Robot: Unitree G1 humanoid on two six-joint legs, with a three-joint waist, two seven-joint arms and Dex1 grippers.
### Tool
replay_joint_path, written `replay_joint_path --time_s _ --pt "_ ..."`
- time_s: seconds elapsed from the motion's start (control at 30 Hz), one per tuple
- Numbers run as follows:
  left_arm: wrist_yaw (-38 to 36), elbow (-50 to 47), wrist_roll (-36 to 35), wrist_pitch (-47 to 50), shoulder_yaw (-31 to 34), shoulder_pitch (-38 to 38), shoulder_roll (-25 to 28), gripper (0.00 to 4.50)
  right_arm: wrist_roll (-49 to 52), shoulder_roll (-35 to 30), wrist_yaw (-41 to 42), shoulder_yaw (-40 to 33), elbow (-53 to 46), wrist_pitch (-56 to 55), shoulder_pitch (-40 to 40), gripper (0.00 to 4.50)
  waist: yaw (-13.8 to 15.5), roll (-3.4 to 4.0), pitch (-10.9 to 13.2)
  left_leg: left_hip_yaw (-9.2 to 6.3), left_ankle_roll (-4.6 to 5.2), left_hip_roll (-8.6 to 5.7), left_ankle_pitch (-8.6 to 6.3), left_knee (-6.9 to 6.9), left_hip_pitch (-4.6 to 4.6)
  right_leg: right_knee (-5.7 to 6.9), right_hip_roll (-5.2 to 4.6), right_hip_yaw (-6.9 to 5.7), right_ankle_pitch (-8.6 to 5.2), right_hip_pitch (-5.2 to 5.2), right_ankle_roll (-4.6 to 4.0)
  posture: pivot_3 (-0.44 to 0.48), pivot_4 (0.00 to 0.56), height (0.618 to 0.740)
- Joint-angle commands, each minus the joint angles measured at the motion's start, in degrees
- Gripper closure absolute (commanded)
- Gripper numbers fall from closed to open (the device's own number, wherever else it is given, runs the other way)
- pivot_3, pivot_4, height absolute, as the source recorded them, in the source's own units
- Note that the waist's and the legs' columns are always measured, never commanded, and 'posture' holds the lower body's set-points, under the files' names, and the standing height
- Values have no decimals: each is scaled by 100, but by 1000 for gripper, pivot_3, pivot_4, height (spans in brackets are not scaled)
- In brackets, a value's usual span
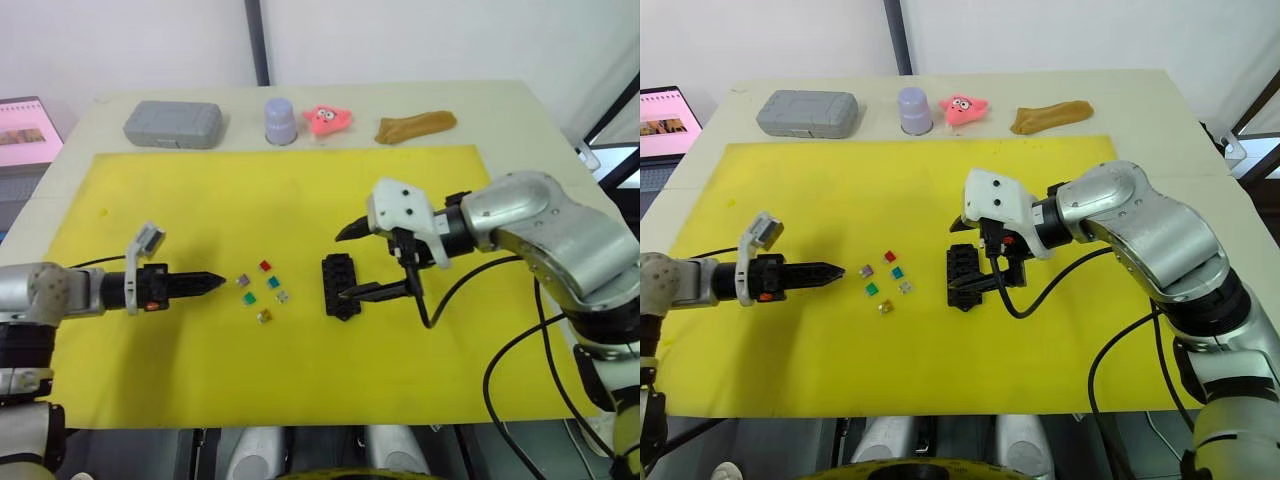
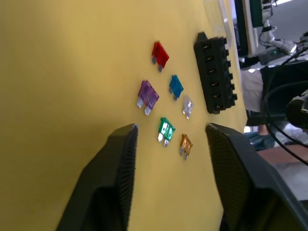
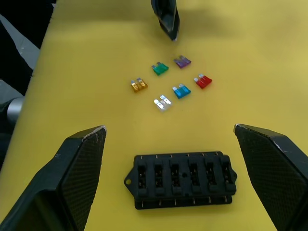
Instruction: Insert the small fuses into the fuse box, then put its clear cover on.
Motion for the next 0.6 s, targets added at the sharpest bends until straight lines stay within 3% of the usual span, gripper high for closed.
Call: replay_joint_path --time_s 0.03,0.4,0.6 --pt "-96 166 91 15 -218 -282 -64 1874 34 61 2 1 -65 36 -237 0 2 0 0 -1 1 0 0 5 -1 2 1 0 0 1 0 0 150 740" --pt "-444 887 575 -367 -721 -757 -104 1874 48 55 -70 -34 -102 90 -275 0 -2 0 0 -3 5 -4 -3 15 -4 7 1 -2 0 1 0 0 150 740" --pt "-536 1384 866 -599 -910 -1095 -406 1874 43 97 -180 -74 -30 94 -301 0 15 0 0 -3 5 -5 -3 17 -4 7 1 -3 0 3 0 0 150 740"
